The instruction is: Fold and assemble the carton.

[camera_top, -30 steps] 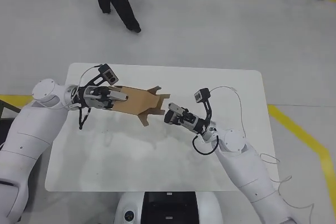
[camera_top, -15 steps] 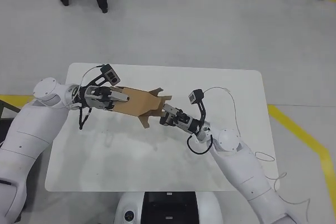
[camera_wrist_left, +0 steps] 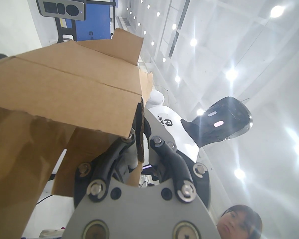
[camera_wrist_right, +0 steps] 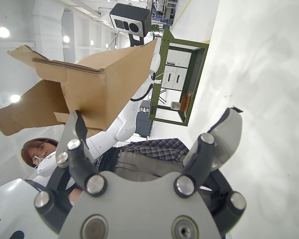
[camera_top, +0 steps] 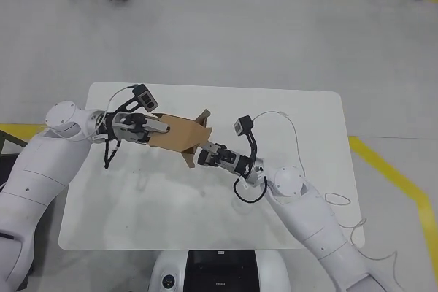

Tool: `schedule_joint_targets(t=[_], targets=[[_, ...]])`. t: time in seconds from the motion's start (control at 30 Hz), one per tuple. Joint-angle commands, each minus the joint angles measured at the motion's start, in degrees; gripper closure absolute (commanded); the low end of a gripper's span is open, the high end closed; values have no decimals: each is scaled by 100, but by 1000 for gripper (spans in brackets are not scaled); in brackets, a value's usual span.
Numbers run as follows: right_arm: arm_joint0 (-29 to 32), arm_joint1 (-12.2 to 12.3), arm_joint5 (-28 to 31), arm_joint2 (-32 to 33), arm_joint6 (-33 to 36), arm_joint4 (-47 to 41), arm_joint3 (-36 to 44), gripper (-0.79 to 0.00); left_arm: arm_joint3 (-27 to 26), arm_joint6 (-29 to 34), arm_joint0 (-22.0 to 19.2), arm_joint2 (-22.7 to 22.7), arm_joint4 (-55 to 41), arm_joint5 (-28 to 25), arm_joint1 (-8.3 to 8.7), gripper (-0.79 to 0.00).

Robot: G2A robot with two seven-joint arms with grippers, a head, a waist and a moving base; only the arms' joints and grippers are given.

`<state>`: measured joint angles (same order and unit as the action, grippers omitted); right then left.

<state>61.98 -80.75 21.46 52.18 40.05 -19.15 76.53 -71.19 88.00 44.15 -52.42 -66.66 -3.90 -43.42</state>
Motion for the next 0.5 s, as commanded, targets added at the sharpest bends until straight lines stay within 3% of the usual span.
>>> schedule_joint_targets(t=[0.0,0.47], targets=[[-24,-12,-20,-34,-19,18,-8,-785,17,0,-26,25,-28,-4,-4,0],[-124,-63,-119,-162,-115,206,-3,-785,94,0,-210,177,-98,1,-39,0]])
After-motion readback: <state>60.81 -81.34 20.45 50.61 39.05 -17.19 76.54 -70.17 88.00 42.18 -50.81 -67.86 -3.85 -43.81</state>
